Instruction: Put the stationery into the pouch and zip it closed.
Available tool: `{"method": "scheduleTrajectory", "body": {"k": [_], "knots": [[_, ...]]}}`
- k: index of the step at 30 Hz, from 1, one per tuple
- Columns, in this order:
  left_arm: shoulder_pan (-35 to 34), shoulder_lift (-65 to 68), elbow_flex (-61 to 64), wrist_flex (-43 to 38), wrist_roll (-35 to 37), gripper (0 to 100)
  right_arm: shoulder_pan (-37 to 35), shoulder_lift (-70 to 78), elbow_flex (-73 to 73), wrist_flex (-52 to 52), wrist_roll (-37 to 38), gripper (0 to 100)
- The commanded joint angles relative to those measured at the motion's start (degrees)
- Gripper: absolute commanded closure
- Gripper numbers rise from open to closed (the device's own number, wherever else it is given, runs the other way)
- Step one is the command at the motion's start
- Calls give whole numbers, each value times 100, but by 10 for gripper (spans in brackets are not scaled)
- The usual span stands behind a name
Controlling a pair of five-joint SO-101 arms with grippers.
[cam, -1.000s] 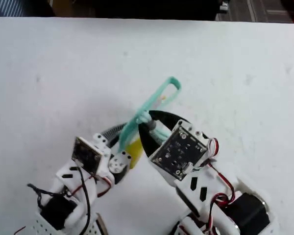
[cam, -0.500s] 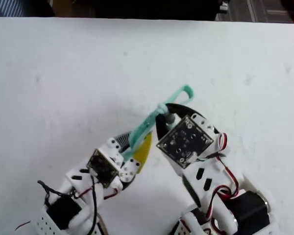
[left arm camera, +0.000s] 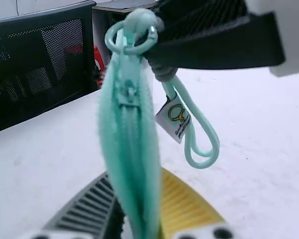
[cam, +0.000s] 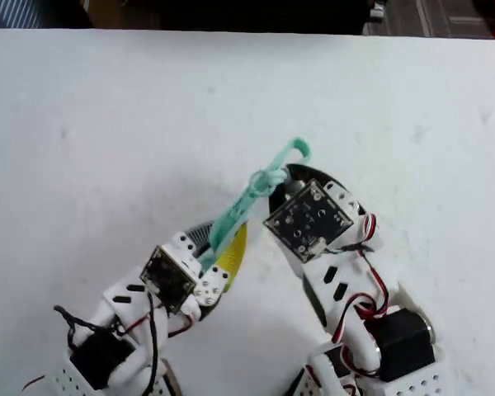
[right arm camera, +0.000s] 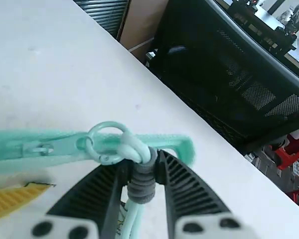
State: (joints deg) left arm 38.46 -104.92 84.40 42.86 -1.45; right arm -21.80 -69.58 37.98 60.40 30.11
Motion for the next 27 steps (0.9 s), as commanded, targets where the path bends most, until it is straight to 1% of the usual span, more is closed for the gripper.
{"method": "scheduleTrajectory", "body": {"k": [1,7,13,18,23,27], "knots": [[-4,31,-334,387,-35,978,365,66,-9,-242,0,982],[-4,31,-466,607,-35,978,374,75,114,-312,18,982],[-13,22,-571,800,-35,978,567,75,466,-848,-18,982],[-13,22,-563,791,-35,978,629,4,193,-963,-457,982],[-13,22,-563,791,-35,978,664,251,79,-1226,-510,982],[-13,22,-563,791,-35,978,1068,708,53,-1578,-527,982]]}}
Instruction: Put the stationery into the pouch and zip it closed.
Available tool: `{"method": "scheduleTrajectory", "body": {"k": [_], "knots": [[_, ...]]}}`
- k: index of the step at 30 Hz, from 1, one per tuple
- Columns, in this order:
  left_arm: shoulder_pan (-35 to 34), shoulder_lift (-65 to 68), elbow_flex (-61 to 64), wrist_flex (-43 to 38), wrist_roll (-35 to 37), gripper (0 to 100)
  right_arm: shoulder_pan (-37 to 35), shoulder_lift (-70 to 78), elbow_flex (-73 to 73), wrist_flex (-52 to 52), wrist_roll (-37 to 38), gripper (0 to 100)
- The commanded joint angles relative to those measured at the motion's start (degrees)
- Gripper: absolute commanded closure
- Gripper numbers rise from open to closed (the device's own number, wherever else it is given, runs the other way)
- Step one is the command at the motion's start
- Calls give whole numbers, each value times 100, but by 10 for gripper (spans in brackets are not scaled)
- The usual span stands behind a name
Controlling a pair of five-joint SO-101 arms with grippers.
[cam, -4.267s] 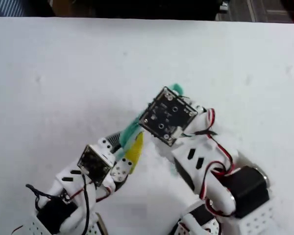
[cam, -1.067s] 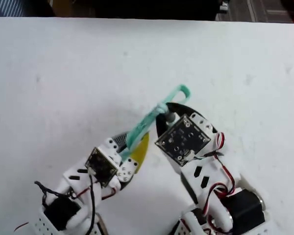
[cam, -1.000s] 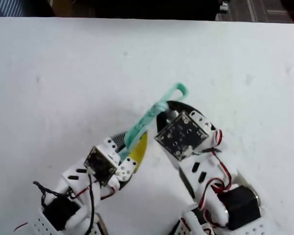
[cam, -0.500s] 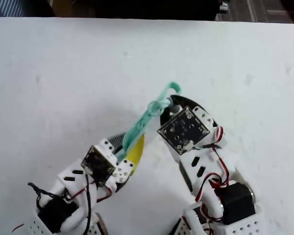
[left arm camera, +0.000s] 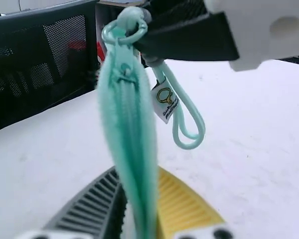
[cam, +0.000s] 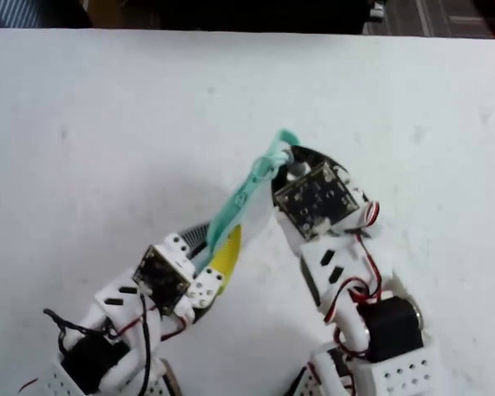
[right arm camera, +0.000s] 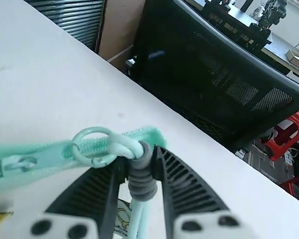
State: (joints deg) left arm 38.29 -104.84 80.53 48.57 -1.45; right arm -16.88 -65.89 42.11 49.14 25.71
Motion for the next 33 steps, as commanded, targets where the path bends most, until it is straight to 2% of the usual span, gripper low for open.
{"method": "scheduleTrajectory", "body": {"k": [1,7,10,15,20,26,33], "knots": [[4,13,-176,220,-35,978,681,453,-360,-541,-97,982],[4,13,-185,220,-35,979,1147,919,-369,-1156,-97,982],[-31,13,-185,211,-35,979,1200,1024,-369,-1314,-97,982],[-541,13,-176,62,-18,979,1218,1051,-369,-1587,-308,982],[-576,13,-185,123,0,979,1218,1279,-624,-1648,-448,982],[-356,13,-765,949,9,978,1481,2668,-1802,-1349,-475,982],[-365,13,-800,1020,0,978,1675,3662,-2787,-919,-905,982]]}}
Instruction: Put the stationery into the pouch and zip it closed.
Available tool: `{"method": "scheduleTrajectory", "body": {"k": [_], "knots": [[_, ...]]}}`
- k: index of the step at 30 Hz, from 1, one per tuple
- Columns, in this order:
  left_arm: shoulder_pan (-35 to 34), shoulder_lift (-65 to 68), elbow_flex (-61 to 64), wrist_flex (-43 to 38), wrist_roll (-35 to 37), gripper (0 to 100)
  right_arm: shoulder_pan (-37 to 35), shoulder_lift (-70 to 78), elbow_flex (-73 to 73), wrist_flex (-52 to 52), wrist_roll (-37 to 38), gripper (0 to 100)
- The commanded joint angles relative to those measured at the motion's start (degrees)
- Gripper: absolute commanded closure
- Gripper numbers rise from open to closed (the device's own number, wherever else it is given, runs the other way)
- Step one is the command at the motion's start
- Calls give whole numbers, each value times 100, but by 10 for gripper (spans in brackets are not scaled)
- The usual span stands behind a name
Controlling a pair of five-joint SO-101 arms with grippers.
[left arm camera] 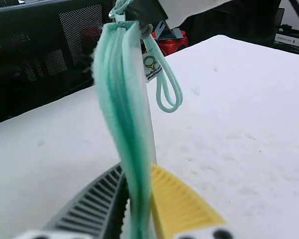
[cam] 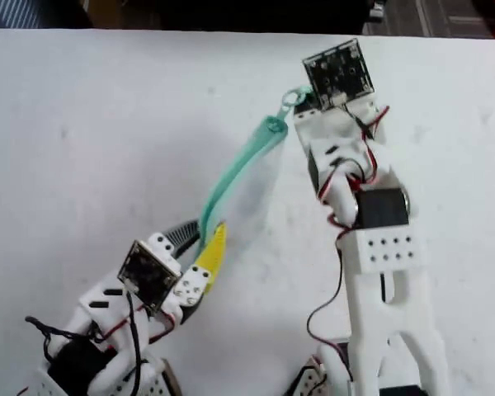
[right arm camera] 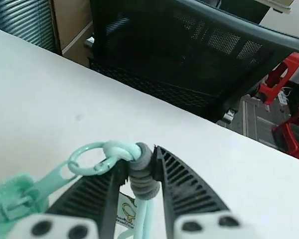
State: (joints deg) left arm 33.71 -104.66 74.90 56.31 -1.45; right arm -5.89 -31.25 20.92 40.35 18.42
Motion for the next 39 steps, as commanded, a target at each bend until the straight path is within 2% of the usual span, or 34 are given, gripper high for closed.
{"method": "scheduleTrajectory", "body": {"k": [1,9,24,25,27,30,32,35,39], "knots": [[92,-4,-237,246,0,978,549,224,-677,-22,-176,982],[92,-4,-246,220,-26,978,426,286,-598,207,-149,982],[84,-4,-237,220,-18,978,409,295,-360,-40,-176,979],[84,-4,-237,220,-26,978,321,251,-360,-22,-158,964],[84,-4,-237,193,-9,978,171,154,-404,365,-176,868],[-145,-4,-44,-193,0,978,-40,-374,-404,998,-185,681],[-505,-4,255,-747,0,978,-101,-892,-404,1411,-185,621],[-1042,-4,712,-1793,9,979,-57,-1701,-360,1807,-158,642],[-1508,4,958,-2936,-35,979,400,-2352,97,2105,-158,689]]}}
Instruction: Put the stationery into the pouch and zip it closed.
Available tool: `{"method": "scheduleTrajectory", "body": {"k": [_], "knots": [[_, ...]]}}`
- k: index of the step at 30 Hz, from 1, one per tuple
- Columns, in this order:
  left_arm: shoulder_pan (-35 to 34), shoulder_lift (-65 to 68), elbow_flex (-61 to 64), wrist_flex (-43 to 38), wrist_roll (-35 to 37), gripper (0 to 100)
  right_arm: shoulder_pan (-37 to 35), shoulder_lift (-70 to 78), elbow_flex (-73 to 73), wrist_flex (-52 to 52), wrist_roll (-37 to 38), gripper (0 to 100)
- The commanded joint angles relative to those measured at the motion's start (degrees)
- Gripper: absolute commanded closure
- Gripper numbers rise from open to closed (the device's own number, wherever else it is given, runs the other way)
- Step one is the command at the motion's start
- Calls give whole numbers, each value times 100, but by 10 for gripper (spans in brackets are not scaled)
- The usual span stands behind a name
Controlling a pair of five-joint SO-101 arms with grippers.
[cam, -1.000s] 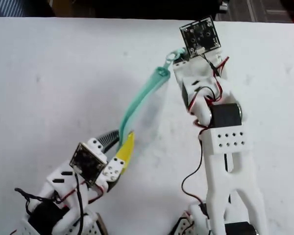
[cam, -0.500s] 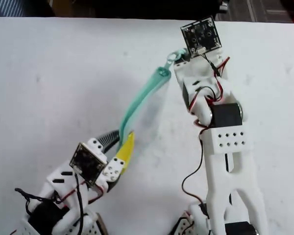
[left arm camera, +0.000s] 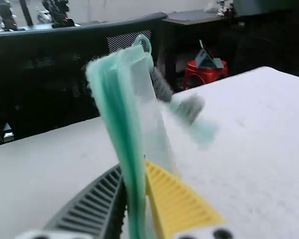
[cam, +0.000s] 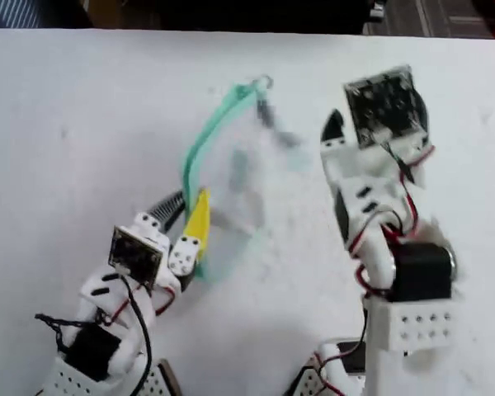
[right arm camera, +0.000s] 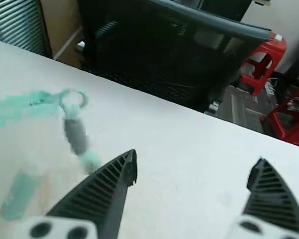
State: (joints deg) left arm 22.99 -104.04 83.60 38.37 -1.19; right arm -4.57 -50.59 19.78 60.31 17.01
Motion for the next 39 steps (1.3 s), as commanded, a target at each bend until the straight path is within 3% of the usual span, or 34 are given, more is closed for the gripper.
{"method": "scheduleTrajectory", "body": {"k": [1,6,10,13,15,21,29,33,39], "knots": [[-514,-57,88,-1292,-123,979,409,-488,466,101,-18,699],[-620,-40,114,-1864,-1415,979,1086,-576,2057,-356,-53,758],[-629,-40,97,-2215,-1996,979,1112,-585,3446,-1323,-53,981],[-629,48,70,-2505,-2163,979,1112,-585,4343,-2273,-53,931],[-629,391,-18,-2752,-2163,979,1112,-549,4818,-2870,-53,950],[-620,2695,-1530,-2963,-2171,978,1112,-532,5793,-4163,-53,984],[-180,5798,-2734,-3807,-3543,978,1147,-532,5960,-4330,-53,982],[400,7002,-2734,-4475,-3560,978,1314,-532,5960,-4382,-88,982],[945,8505,-2743,-5029,-3525,978,1859,-523,6127,-4840,-721,982]]}}
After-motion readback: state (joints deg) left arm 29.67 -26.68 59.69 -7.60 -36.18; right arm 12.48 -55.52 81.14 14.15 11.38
